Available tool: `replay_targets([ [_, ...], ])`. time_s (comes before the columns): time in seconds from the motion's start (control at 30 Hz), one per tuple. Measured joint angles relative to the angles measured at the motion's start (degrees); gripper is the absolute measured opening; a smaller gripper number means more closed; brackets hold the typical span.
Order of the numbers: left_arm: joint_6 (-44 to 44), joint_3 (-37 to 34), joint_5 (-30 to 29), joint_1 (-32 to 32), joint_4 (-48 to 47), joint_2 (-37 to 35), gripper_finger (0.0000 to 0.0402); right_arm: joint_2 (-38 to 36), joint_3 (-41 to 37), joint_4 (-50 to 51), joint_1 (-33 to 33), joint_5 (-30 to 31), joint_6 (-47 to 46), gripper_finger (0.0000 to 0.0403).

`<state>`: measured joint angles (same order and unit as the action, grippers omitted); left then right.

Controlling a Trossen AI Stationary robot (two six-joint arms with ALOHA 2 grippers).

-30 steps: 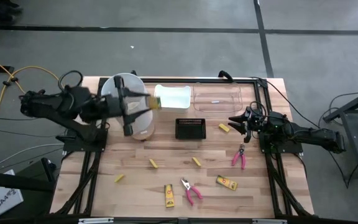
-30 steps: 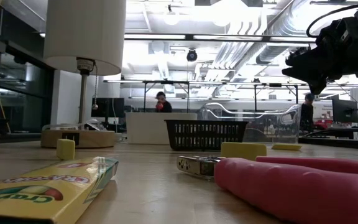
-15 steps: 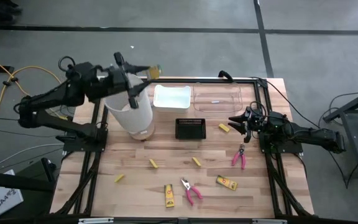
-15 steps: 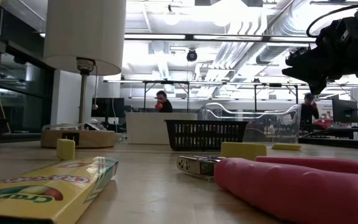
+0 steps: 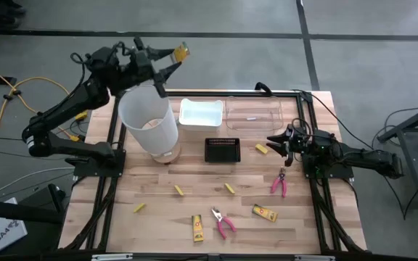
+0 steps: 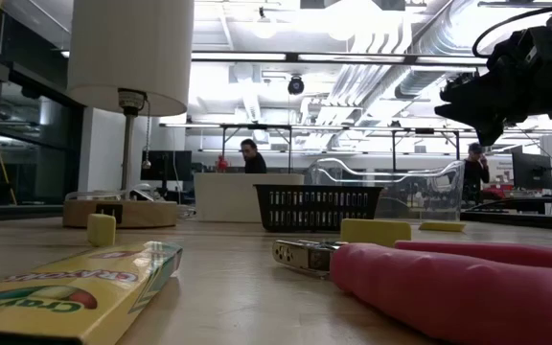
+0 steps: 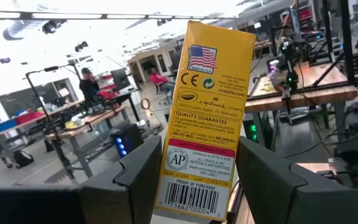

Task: Pick & Place School Supplies
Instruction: Put the yellow crayon box into the white bin

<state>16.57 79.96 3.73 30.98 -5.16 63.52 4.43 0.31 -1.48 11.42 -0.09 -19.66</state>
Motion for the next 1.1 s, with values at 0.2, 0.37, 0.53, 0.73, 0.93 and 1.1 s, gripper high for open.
replay_targets([
  [0.2,-1.6,4.1,9.2,8.2,-0.1,4.5,0.0189,0.0,0.0,0.0,0.0,0.0,0.0,0.0133],
  [0.37,-1.2,6.3,18.6,13.6,-0.2,7.8,0.0189,0.0,0.0,0.0,0.0,0.0,0.0,0.0133],
  [0.53,-1.7,6.3,24.8,18.2,-0.3,10.5,0.0189,0.0,0.0,0.0,0.0,0.0,0.0,0.0133],
  [0.73,-3.5,6.3,31.8,23.4,-0.3,13.5,0.0189,0.0,0.0,0.0,0.0,-0.1,0.0,0.0133],
  [0.93,-4.5,6.3,38.1,26.8,-0.3,16.7,0.0189,0.0,0.0,0.0,0.0,-0.1,0.0,0.0133],
  [1.1,-4.4,6.3,42.4,27.6,-0.3,19.5,0.0189,0.0,0.0,0.0,0.0,-0.1,0.0,0.0133],
])
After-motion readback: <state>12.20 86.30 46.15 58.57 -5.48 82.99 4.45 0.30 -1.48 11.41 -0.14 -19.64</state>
